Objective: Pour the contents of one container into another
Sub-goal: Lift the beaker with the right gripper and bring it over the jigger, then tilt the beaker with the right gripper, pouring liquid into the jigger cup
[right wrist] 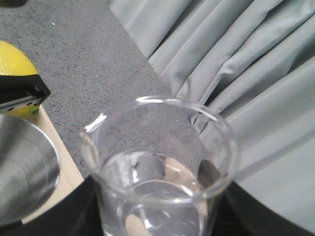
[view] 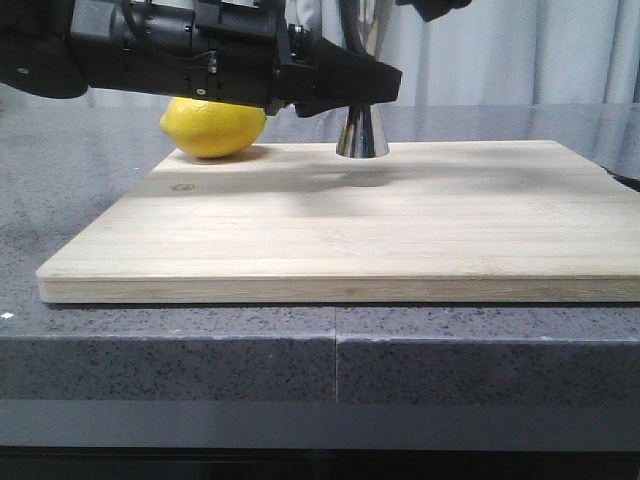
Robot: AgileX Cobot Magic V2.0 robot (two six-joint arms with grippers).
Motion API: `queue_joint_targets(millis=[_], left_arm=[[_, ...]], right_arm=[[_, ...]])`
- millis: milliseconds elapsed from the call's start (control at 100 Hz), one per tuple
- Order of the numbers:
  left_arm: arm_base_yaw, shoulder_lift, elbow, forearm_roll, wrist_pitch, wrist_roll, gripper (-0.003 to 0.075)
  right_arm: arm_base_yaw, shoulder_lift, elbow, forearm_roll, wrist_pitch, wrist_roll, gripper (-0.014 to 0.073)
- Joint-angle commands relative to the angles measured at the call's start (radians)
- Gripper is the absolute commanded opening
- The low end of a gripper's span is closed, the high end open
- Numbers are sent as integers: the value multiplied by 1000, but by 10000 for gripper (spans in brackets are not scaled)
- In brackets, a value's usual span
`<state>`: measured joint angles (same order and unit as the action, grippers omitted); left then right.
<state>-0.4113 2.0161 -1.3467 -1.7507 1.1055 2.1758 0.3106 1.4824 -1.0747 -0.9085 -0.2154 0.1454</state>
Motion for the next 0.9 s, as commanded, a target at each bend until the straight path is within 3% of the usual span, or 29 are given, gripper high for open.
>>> queue_joint_targets(millis=[0, 890], left_arm=[[-8, -51, -31, -67, 51, -8, 40], [-8, -51, -31, -67, 53, -8, 40]], right_arm=[[-3, -54, -38, -32, -66, -2, 272], [-3, -60, -38, -300, -64, -2, 272]])
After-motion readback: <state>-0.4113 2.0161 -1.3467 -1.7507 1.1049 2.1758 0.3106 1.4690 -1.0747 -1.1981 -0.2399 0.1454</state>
